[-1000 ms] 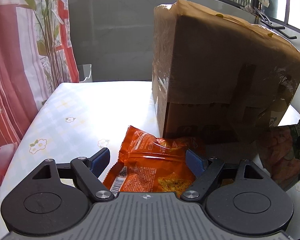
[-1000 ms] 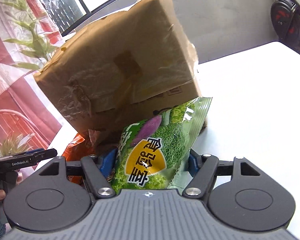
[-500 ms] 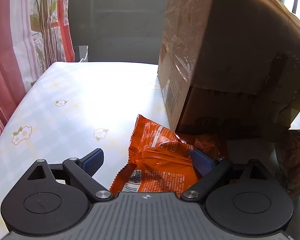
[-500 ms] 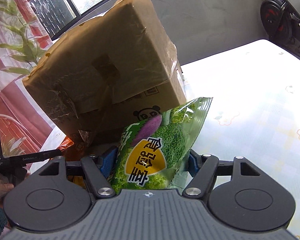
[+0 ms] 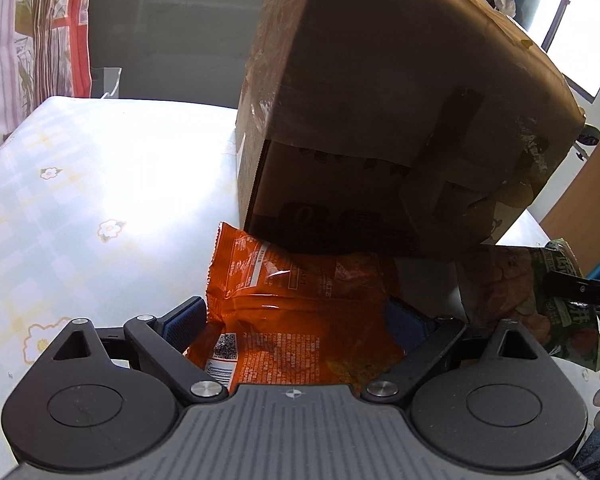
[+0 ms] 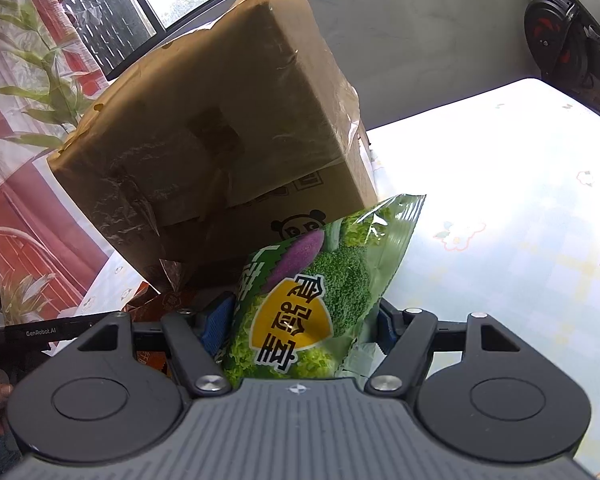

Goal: Organize snacks
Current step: 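Grasp the orange chip bag with the left tool while the right tool grasps the green broccoli bag, then lift the orange chip bag and broccoli bag up over the box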

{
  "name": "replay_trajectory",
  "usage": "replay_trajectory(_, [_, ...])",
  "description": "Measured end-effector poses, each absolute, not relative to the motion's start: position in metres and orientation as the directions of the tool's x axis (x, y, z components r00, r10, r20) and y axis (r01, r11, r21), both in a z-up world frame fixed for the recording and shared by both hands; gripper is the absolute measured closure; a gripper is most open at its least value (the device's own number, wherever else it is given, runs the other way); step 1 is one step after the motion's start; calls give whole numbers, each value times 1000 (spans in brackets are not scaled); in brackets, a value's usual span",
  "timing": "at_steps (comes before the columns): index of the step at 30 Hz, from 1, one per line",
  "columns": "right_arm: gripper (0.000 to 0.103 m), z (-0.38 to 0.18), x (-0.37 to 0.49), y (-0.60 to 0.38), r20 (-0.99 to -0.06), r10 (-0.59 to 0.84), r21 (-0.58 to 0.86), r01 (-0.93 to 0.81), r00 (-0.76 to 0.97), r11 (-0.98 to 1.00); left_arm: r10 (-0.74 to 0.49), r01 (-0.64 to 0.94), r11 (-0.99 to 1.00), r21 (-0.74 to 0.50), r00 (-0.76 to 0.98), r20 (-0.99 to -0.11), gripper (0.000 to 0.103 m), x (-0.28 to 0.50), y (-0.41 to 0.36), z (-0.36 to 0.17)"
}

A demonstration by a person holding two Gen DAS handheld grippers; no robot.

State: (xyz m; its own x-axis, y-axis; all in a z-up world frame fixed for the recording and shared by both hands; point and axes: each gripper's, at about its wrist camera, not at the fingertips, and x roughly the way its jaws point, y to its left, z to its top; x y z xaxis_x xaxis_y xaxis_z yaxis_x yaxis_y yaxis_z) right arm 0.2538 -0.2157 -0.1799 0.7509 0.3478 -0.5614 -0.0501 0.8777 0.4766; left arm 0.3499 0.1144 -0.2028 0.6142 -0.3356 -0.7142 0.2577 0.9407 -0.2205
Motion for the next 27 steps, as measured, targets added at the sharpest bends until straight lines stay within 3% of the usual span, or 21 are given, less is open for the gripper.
replay_trajectory(3, [32,-179,253,-215,-560,349,479,-50,751,876,-281,249,956,-158,606,-744,3,351,107,-212])
replay_trajectory(14, [32,-178,253,-216,-560,359,483,-58,747,874,-315,155,948,-279,595,-739,0,361,116,-225])
replay_trajectory(17, [32,-178,253,-215,-560,360,481,-61,746,874,-326,152,942,-298,623,-711,15,358,119,-222])
replay_trajectory(19, [32,-178,253,-215,-560,360,482,-60,746,874,-332,148,938,-315,648,-685,44,350,124,-215])
replay_trajectory(21, [32,-178,253,-215,-560,360,481,-61,747,874,-345,123,926,-357,661,-667,57,345,134,-210])
replay_trajectory(27, [32,-178,252,-216,-557,361,481,-63,748,875,-310,115,938,-328,701,-642,70,327,141,-195])
